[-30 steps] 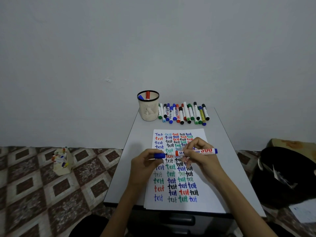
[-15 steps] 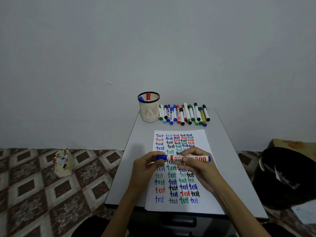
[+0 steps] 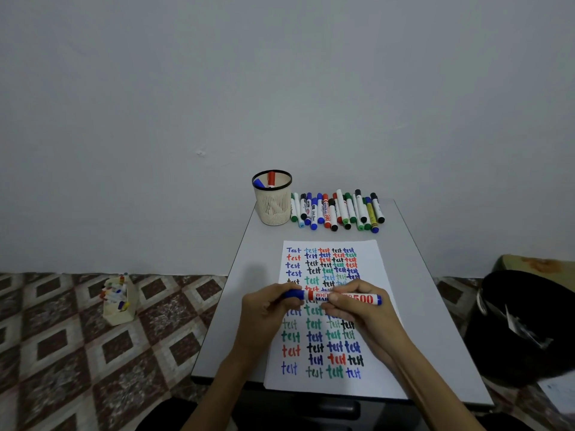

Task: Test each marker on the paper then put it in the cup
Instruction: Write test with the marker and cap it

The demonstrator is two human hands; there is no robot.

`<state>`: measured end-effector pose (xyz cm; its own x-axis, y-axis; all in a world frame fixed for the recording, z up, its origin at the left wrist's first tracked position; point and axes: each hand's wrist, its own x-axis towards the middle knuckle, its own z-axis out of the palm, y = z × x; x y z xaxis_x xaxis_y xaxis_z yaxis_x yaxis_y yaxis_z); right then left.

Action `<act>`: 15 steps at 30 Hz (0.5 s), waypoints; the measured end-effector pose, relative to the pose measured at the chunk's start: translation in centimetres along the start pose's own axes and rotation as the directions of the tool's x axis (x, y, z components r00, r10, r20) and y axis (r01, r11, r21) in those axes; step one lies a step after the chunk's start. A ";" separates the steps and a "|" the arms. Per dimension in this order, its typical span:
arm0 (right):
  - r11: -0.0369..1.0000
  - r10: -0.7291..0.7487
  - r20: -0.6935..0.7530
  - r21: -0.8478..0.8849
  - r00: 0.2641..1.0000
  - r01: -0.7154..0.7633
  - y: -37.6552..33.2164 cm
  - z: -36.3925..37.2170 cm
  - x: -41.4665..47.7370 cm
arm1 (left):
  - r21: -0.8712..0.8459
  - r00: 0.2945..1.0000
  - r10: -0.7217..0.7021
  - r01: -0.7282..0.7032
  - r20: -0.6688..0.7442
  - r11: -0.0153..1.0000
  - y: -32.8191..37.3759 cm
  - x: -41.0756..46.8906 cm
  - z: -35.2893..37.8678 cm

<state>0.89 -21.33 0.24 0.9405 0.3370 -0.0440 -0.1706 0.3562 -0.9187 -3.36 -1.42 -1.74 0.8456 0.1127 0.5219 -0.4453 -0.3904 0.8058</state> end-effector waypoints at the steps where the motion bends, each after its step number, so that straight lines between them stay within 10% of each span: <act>1: 1.000 0.028 0.013 -0.001 1.000 -0.028 -0.3 -0.2 0.1 | -0.007 1.000 -0.018 0.018 0.001 1.000 0.0 0.0 0.2; 5: 0.985 0.163 0.205 0.021 0.965 -0.171 -2.5 -1.5 1.1 | -0.083 0.994 -0.099 0.094 -0.048 0.992 0.0 -0.1 0.6; 8: 0.943 0.215 0.279 -0.310 0.936 -0.124 -4.4 -2.0 2.7 | -0.061 0.993 -0.095 0.091 -0.074 0.994 -0.4 0.0 0.5; 15: 0.359 0.291 0.489 -0.852 0.822 0.380 -7.2 0.1 7.5 | 0.024 0.984 -0.100 0.105 -0.150 0.994 -0.8 0.1 0.5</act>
<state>9.09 -21.25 6.57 0.5795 0.8073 -0.1115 0.5468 -0.4867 -0.6813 -2.76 -1.58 -2.53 0.8318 0.2872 0.4750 -0.3472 -0.3983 0.8490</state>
